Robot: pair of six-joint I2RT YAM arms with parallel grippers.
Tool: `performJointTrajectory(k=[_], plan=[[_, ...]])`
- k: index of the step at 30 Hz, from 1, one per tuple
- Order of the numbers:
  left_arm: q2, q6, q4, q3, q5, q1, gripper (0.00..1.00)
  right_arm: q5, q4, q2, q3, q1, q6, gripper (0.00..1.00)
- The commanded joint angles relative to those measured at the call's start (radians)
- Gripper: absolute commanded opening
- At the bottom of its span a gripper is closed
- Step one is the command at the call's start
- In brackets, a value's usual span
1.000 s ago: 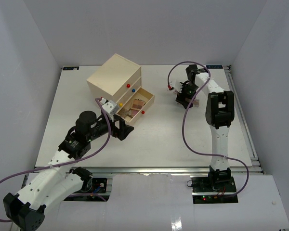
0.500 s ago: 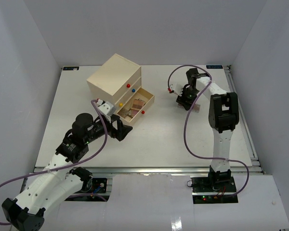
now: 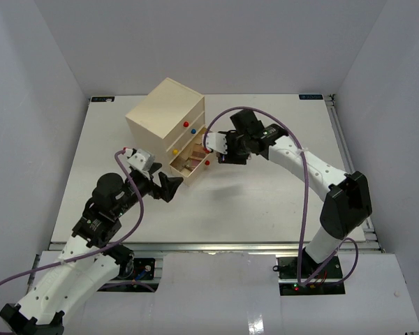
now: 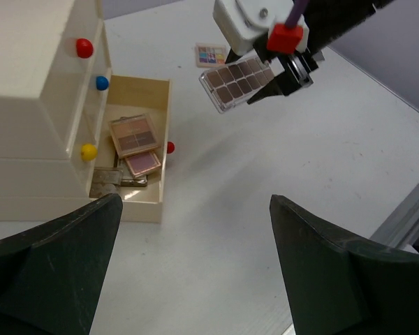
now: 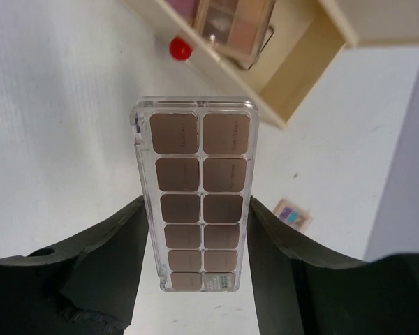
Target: Organize the makeup
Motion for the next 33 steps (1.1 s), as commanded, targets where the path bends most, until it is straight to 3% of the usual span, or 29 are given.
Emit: performJointTrajectory(k=[1,5,11,14,18,26,29,33], plan=[[-0.089,0.003,0.026,-0.021,-0.176,0.008,0.98,0.208,0.188,0.000,-0.022,0.111,-0.129,0.15],[-0.154,0.003,0.034,-0.034,-0.256,0.010,0.98,0.328,0.293,0.070,0.001,0.201,-0.248,0.17],[-0.196,0.003,0.039,-0.044,-0.315,0.010,0.98,0.383,0.376,0.200,0.089,0.254,-0.377,0.25],[-0.191,0.003,0.038,-0.042,-0.312,0.012,0.98,0.402,0.397,0.268,0.117,0.263,-0.411,0.39],[-0.183,0.005,0.038,-0.044,-0.305,0.013,0.98,0.412,0.457,0.299,0.116,0.265,-0.430,0.68],[-0.144,0.003,0.046,-0.044,-0.256,0.013,0.98,0.424,0.478,0.296,0.118,0.268,-0.404,0.91],[-0.130,0.003,0.038,-0.037,-0.213,0.013,0.98,0.426,0.478,0.261,0.111,0.265,-0.356,0.91],[-0.137,0.003,0.049,-0.043,-0.214,0.015,0.98,0.401,0.456,0.197,0.141,0.230,-0.167,0.97]])
